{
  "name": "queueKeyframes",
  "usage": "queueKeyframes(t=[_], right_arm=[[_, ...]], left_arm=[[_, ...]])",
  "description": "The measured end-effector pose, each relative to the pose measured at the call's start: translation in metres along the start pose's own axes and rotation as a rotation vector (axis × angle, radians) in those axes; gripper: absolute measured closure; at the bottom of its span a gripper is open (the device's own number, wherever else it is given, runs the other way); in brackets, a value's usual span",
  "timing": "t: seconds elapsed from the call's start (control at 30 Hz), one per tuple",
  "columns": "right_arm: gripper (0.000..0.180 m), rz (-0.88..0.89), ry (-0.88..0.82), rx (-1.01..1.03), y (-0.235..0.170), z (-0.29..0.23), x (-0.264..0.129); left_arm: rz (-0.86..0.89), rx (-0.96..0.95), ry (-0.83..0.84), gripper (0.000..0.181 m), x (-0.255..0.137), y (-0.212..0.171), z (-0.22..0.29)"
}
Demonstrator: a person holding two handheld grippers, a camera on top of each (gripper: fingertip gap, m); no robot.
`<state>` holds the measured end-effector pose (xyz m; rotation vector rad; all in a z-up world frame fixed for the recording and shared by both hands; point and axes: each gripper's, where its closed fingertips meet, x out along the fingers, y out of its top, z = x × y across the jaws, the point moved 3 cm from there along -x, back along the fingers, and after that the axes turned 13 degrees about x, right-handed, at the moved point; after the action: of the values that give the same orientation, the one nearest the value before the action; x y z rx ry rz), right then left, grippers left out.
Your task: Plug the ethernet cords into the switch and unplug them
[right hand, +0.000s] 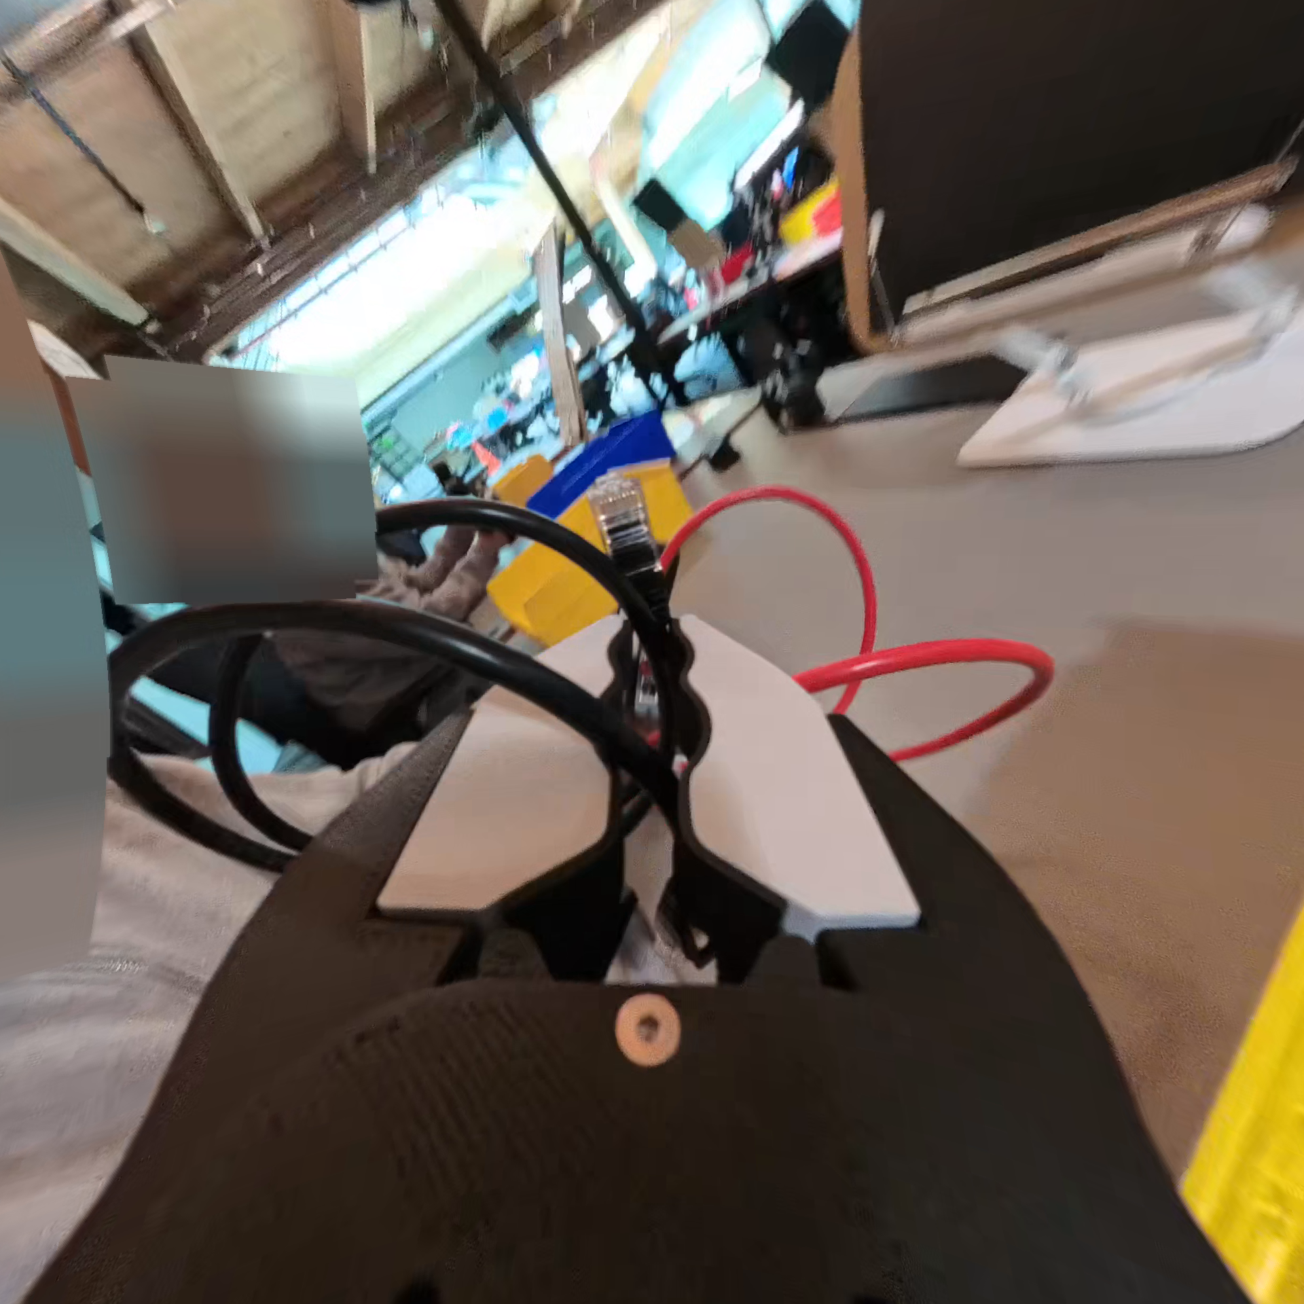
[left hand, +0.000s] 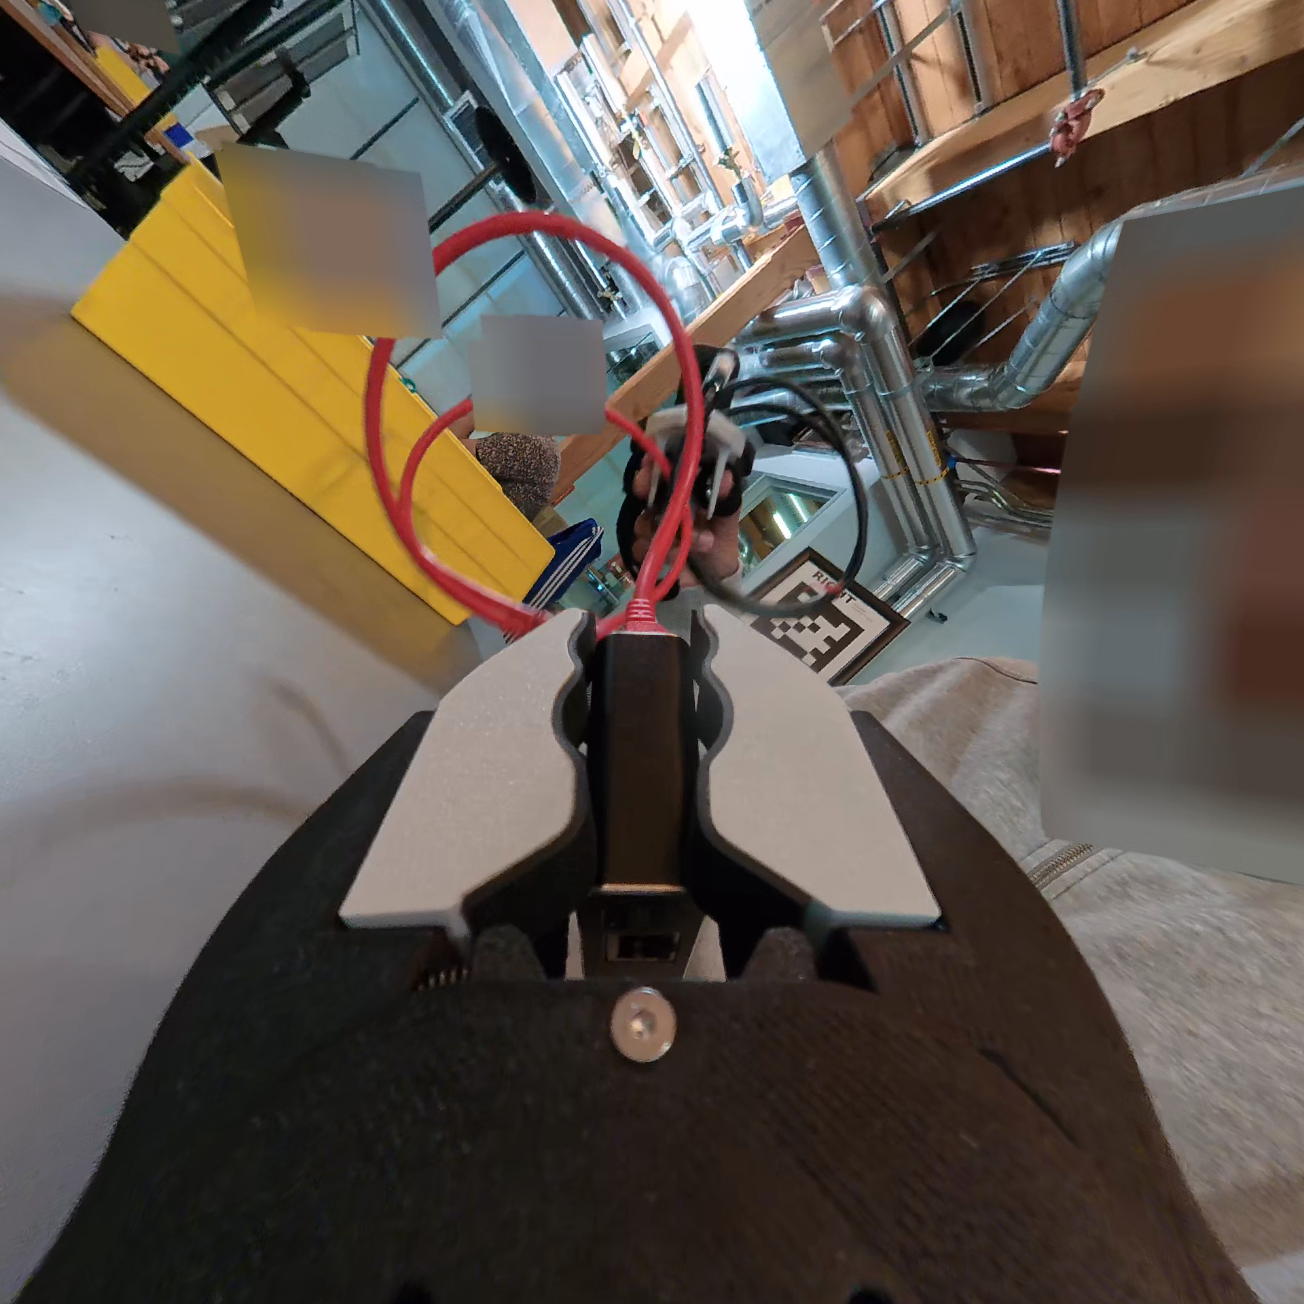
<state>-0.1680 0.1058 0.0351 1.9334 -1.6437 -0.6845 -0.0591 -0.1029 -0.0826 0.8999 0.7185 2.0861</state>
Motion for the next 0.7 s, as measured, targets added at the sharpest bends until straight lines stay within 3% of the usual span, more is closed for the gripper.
queueKeyframes(t=[0.13, 0.2, 0.33, 0.53, 0.7], right_arm=[[0.17, -0.282, -0.142, -0.036, -0.041, 0.025, 0.019], [0.171, -0.324, -0.166, -0.044, -0.049, 0.029, 0.023], [0.172, -0.268, -0.228, -0.068, -0.038, 0.042, 0.014], [0.174, -0.111, -0.191, -0.058, -0.013, 0.04, -0.004], [0.174, -0.229, -0.148, -0.026, -0.026, 0.036, -0.009]], left_arm=[[0.042, 0.001, 0.012, 0.155, -0.005, 0.006, -0.001], [0.076, 0.011, 0.028, 0.155, -0.009, 0.01, -0.002], [0.173, 0.014, 0.059, 0.155, -0.022, 0.023, -0.006], [0.231, 0.005, 0.066, 0.155, -0.029, 0.028, -0.008], [0.234, 0.022, 0.081, 0.155, -0.029, 0.029, -0.009]])
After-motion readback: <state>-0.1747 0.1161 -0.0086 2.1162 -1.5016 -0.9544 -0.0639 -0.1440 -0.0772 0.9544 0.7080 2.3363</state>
